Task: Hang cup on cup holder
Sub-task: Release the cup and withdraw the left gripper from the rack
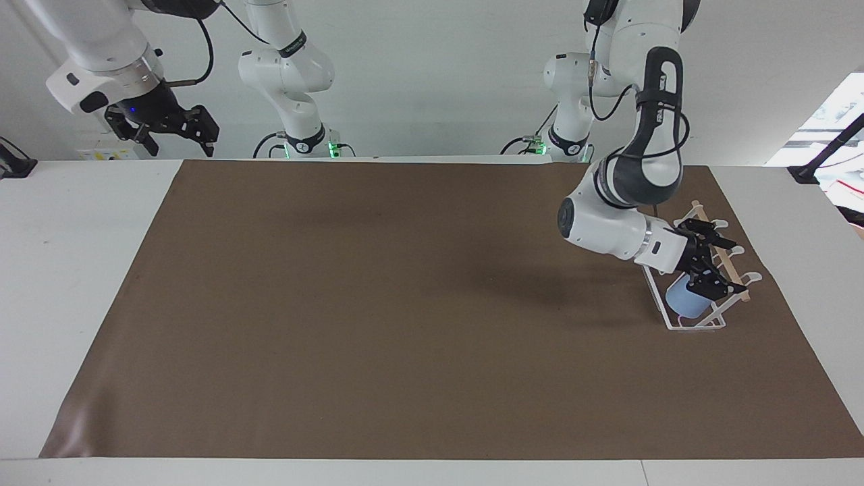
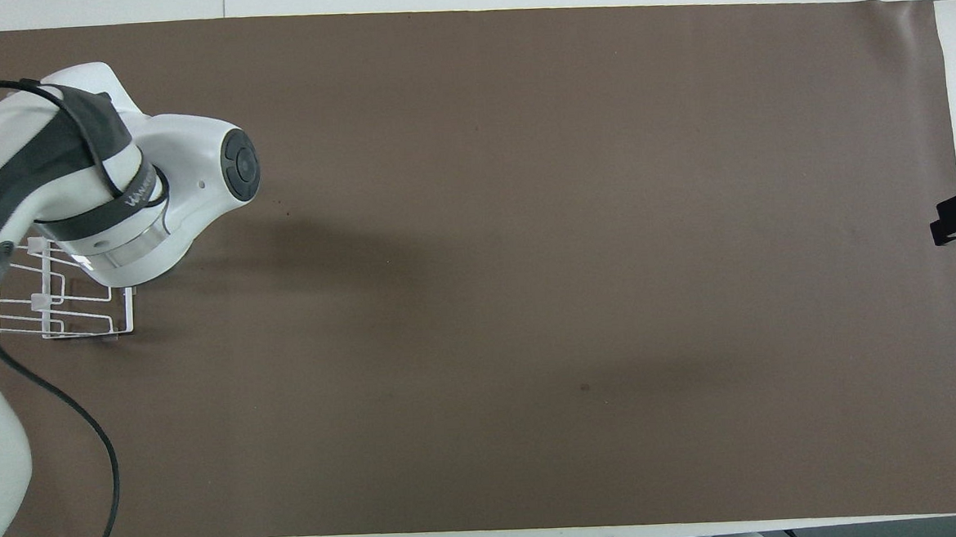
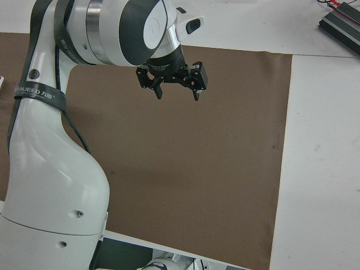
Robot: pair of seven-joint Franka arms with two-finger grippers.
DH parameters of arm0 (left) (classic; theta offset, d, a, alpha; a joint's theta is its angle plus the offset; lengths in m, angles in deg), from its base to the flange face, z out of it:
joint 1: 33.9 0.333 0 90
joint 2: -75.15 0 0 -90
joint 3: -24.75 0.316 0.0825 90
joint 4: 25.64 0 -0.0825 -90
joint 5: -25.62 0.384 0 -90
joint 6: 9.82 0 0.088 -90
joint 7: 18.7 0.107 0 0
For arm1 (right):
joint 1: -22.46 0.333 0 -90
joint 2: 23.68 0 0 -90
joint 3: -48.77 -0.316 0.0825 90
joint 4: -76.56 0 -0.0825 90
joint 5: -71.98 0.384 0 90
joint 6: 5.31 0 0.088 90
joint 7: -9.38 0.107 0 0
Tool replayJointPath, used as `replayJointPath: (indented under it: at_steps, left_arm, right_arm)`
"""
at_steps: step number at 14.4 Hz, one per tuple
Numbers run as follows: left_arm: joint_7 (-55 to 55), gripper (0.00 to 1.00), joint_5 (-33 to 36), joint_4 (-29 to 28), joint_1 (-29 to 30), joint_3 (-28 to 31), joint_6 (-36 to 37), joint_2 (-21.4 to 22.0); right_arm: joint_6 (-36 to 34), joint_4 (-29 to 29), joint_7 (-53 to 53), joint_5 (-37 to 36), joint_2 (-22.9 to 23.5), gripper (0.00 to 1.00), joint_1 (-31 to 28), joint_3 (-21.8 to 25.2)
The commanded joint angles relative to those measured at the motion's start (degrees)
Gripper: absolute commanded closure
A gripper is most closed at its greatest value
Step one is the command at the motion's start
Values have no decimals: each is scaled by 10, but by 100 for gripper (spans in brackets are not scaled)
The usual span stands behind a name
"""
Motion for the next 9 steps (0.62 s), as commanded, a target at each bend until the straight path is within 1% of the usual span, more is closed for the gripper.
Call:
replayJointPath:
  at_steps: [1, 3, 5, 6, 8, 9]
  left_arm:
    - [145, 0, -80, 9, 29, 4, -29, 59]
    - [260, 0, -160, 8, 54, 4, -41, 87]
    - [370, 0, -233, 9, 66, 5, -72, 106]
    - [429, 0, -283, 9, 66, 5, -74, 115]
    - [543, 0, -419, 6, 66, 6, -67, 134]
    - [586, 0, -468, 5, 65, 5, -56, 137]
  right_arm:
    - [-1, 11, -10, 10, -10, 1, -2, 0]
    - [-1, 11, -10, 10, -10, 1, -3, 0]
    - [-1, 11, -10, 10, -10, 1, -3, 0]
    - [-1, 11, -10, 10, -10, 1, -3, 0]
    - [-1, 11, -10, 10, -10, 1, -3, 0]
    - [-1, 11, -10, 10, -10, 1, -3, 0]
